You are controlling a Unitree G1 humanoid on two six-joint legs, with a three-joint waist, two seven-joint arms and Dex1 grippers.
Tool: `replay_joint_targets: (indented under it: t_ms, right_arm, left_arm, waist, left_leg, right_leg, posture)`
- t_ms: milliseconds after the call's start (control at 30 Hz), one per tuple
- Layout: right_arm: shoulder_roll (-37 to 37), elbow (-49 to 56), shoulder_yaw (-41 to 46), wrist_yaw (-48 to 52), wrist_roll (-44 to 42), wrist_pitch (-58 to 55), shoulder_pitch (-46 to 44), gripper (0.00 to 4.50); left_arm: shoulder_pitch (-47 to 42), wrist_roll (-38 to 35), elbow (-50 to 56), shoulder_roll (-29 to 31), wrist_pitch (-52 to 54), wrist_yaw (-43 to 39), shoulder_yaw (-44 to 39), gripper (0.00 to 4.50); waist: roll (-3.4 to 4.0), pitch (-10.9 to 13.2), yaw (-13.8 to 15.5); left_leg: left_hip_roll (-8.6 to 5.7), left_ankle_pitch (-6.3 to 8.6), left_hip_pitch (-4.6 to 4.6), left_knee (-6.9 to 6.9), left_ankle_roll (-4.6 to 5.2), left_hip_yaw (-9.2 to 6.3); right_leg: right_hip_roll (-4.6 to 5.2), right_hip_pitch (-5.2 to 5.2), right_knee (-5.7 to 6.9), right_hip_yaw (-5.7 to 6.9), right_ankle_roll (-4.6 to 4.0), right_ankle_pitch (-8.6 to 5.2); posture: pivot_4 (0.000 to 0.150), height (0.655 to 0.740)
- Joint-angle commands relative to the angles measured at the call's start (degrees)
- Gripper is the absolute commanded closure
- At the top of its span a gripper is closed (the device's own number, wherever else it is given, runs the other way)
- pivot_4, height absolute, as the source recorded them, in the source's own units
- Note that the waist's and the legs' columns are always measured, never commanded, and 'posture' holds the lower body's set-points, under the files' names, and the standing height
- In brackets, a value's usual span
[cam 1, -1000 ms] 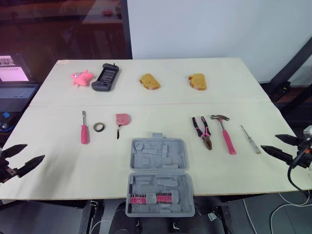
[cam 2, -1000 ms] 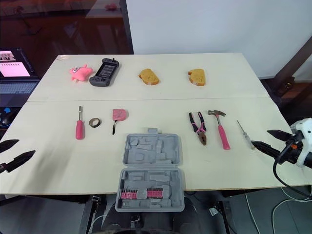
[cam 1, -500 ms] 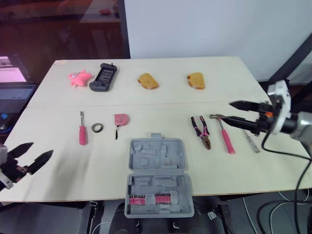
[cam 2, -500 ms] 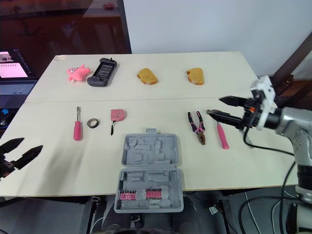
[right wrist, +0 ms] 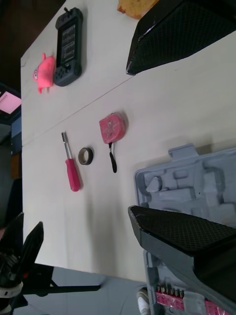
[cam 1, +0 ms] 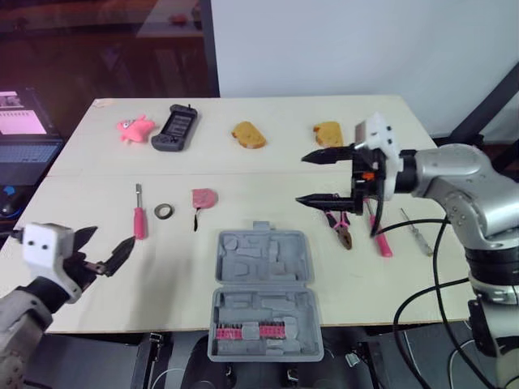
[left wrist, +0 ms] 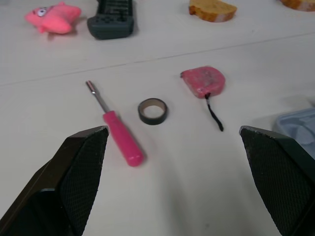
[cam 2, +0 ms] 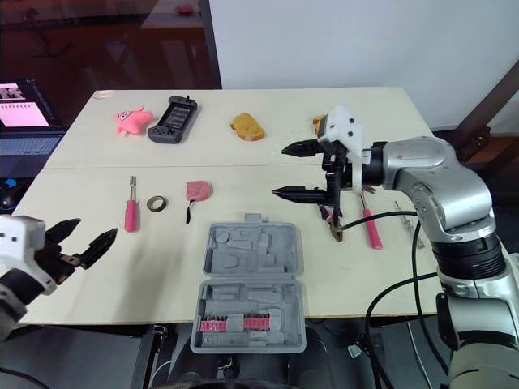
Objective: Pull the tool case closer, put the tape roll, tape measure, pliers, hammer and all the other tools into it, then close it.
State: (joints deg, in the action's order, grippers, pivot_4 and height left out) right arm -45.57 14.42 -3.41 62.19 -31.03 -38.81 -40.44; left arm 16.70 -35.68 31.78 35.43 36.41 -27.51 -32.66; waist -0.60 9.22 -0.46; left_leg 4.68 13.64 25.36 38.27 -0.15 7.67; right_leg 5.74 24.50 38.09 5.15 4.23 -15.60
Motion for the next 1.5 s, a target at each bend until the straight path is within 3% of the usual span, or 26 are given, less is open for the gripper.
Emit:
replay_joint_targets:
  t_ms: [33, 100, 233, 467, 567, 633, 700, 900, 1033, 1467, 1500]
  right_arm:
    - [-3.2, 6.4, 0.0, 2.8, -3.1, -3.6, 1.2, 0.02]
    - [-4.5, 8.4, -0.2, 2.8, -3.8, -5.8, 2.5, 0.02]
    - [-4.1, 9.4, 2.4, 0.9, -7.8, -10.6, 2.7, 0.02]
    - [-6.1, 12.6, 3.4, -2.8, -8.8, -14.7, 5.5, 0.02]
    - [-6.0, 14.3, 4.6, -4.6, -9.9, -15.7, 6.9, 0.00]
    - [-5.8, 15.0, 4.9, -5.7, -9.7, -15.4, 7.6, 0.00]
    - [-5.5, 16.1, 5.2, -6.6, -9.8, -15.1, 8.5, 0.00]
    - [-4.8, 18.6, 6.4, -10.1, -11.2, -15.6, 10.9, 0.00]
    - [-5.4, 19.4, 7.2, -11.2, -11.8, -15.3, 12.0, 0.00]
    - [-6.0, 20.1, 7.5, -13.4, -12.1, -15.6, 11.3, 0.00]
    - [-6.1, 20.2, 7.7, -13.6, -12.4, -15.8, 11.2, 0.00]
  left_arm:
    - [-8.2, 3.5, -2.7, 6.2, 1.4, -0.4, 5.7, 0.02]
    - [-13.4, 1.3, -7.6, 9.6, 4.9, -3.8, 7.5, 0.02]
    - [-24.1, 5.6, -18.2, 17.7, 5.5, -10.4, 16.5, 0.02]
    - [-43.0, 14.2, -39.8, 20.8, 0.2, -26.9, 33.8, 0.02]
    - [-50.0, 20.8, -52.3, 19.4, -9.9, -34.8, 40.5, 0.90]
    - [-53.8, 24.2, -59.8, 17.7, -15.7, -37.8, 43.0, 1.86]
    - [-57.2, 27.3, -66.8, 15.9, -21.0, -39.9, 44.9, 1.86]
    - [-67.3, 36.2, -87.2, 9.8, -34.9, -40.6, 48.2, 1.86]
    - [-70.9, 40.2, -95.1, 7.3, -39.8, -39.2, 48.3, 1.86]
    - [-72.3, 48.6, -106.2, 1.7, -43.2, -29.8, 48.8, 1.86]
    - [-72.4, 48.7, -106.3, 1.3, -43.3, -29.6, 48.5, 2.12]
  waist:
    - [-0.02, 0.0, 0.5]
    - [-0.02, 0.0, 0.9]
    - [0.01, 0.0, 0.6]
    - [-0.01, 0.0, 0.9]
    - [-0.03, 0.0, 1.1]
    - [-0.03, 0.0, 1.1]
    - [-0.05, 0.0, 1.0]
    - [-0.16, 0.1, 1.2]
    - [-0.18, 0.1, 1.1]
    - [-0.22, 0.1, 1.2]
    - [-0.22, 0.1, 1.2]
  left_leg:
    - [-0.02, -0.03, 0.01, 0.01, -0.05, -0.04]
    - [-0.01, -0.04, 0.00, 0.00, -0.06, -0.04]
    - [0.04, -0.03, 0.00, -0.02, -0.05, 0.06]
    - [0.03, -0.04, 0.02, -0.05, -0.07, 0.15]
    - [0.03, -0.05, 0.04, -0.03, -0.07, 0.22]
    - [0.02, -0.05, 0.06, -0.03, -0.07, 0.26]
    - [0.03, -0.05, 0.08, -0.02, -0.07, 0.27]
    - [0.03, -0.06, 0.14, 0.03, -0.05, 0.25]
    - [0.03, -0.05, 0.15, 0.05, -0.03, 0.22]
    - [0.02, -0.05, 0.11, 0.08, -0.03, 0.15]
    - [0.02, -0.05, 0.09, 0.10, -0.03, 0.13]
  right_leg:
    - [-0.06, 0.00, 0.00, 0.01, -0.01, 0.00]
    - [-0.11, -0.03, -0.02, 0.01, -0.05, 0.01]
    - [-0.16, 0.09, -0.01, -0.03, -0.06, 0.03]
    - [-0.20, 0.10, -0.01, -0.02, -0.05, 0.03]
    - [-0.21, 0.12, 0.00, -0.02, -0.05, 0.03]
    - [-0.22, 0.13, -0.01, -0.02, -0.05, 0.03]
    - [-0.22, 0.14, 0.00, -0.02, -0.05, 0.03]
    - [-0.23, 0.15, 0.01, -0.02, -0.04, 0.04]
    - [-0.22, 0.14, 0.01, -0.01, -0.03, 0.04]
    - [-0.22, 0.09, 0.05, 0.00, -0.03, 0.05]
    - [-0.22, 0.05, 0.05, 0.01, -0.03, 0.04]
  posture:
    - [0.150, 0.7188]
    - [0.150, 0.7188]
    - [0.150, 0.7188]
    - [0.150, 0.7188]
    - [0.150, 0.7188]
    - [0.150, 0.7188]
    - [0.150, 0.7188]
    - [0.150, 0.7188]
    - [0.150, 0.7188]
    - [0.150, 0.7188]
    - [0.150, 0.7188]
